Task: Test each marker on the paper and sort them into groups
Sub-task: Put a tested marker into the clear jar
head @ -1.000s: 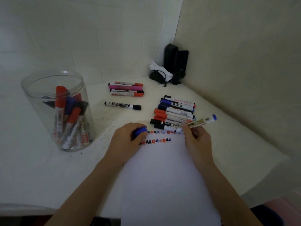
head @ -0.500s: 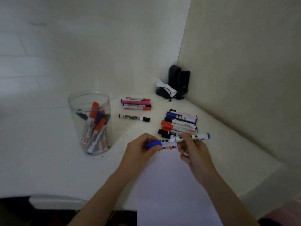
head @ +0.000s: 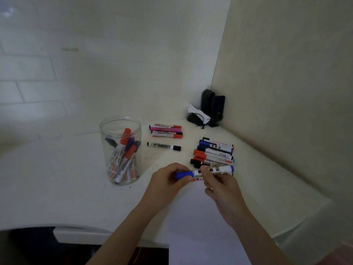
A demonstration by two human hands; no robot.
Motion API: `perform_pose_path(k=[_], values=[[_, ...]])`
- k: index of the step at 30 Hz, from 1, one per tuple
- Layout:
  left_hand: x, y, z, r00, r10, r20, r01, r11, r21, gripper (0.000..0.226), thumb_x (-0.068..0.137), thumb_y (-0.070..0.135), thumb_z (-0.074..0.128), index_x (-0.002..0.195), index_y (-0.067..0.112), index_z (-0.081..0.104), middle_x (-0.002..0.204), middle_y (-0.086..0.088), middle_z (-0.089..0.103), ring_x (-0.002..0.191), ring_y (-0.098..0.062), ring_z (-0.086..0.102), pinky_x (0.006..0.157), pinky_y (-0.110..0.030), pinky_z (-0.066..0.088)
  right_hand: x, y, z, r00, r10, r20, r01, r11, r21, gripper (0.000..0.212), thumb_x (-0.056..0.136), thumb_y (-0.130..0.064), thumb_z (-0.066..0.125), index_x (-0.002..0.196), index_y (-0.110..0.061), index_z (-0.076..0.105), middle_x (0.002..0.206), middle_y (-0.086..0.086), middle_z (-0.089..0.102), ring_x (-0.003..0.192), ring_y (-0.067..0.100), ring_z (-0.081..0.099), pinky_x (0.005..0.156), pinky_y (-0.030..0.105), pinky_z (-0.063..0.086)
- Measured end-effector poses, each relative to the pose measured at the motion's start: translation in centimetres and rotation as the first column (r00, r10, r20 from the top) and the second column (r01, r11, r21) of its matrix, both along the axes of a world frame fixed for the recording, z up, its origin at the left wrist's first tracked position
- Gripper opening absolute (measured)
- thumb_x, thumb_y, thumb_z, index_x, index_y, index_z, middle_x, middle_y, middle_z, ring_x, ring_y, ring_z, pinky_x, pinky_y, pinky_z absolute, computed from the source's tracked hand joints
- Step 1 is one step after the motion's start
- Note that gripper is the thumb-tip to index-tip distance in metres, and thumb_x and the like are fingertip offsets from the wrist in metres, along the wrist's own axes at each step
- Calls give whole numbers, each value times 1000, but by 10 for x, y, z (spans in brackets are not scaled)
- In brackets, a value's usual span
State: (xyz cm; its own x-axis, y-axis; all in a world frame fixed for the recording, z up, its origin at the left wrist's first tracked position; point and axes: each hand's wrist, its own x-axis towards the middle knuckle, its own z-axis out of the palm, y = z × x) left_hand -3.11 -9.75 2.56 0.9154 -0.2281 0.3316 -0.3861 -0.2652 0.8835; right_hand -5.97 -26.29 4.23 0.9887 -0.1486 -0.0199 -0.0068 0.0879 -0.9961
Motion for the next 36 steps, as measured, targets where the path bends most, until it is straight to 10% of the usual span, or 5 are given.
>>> perform_pose_path(k=[16, 22, 30, 36], values=[[-9, -1, -9, 986, 79, 145, -73, 996, -45, 17, 81, 14, 74, 91, 26, 66, 84, 14, 65, 79, -4, 60, 70, -13, 46, 0, 11, 9, 972, 119, -203, -76, 975, 208, 23, 85, -26, 72, 89, -6, 61, 61, -1, 44, 51, 6, 38, 45, 17, 37], [-10, 30, 7, 998, 9, -65, -18, 990, -142, 17, 79, 10, 76, 92, 20, 72, 88, 2, 70, 82, -10, 64, 74, -15, 50, -7, -10, 14, 952, 164, -259, -33, 895, 445, 34, 82, -34, 73, 99, -5, 64, 67, 3, 53, 53, 7, 41, 40, 16, 35], [-17, 23, 62, 968, 238, -83, -250, 862, -441, 20, 94, 17, 58, 112, 25, 53, 93, -2, 73, 87, -11, 69, 80, -26, 53, -16, 14, 28, 981, 180, -76, -165, 971, 172, 22, 84, -18, 69, 102, -7, 72, 94, 8, 71, 84, 15, 64, 74, 27, 52], [-16, 41, 115, 910, 404, 89, -307, 804, -509, 19, 89, 14, 66, 103, 17, 55, 78, -14, 69, 63, -18, 63, 61, -30, 52, -3, 61, 63, 988, 89, 124, -91, 996, 11, 14, 87, -19, 70, 101, -16, 68, 103, 4, 71, 95, 18, 69, 73, 23, 56]])
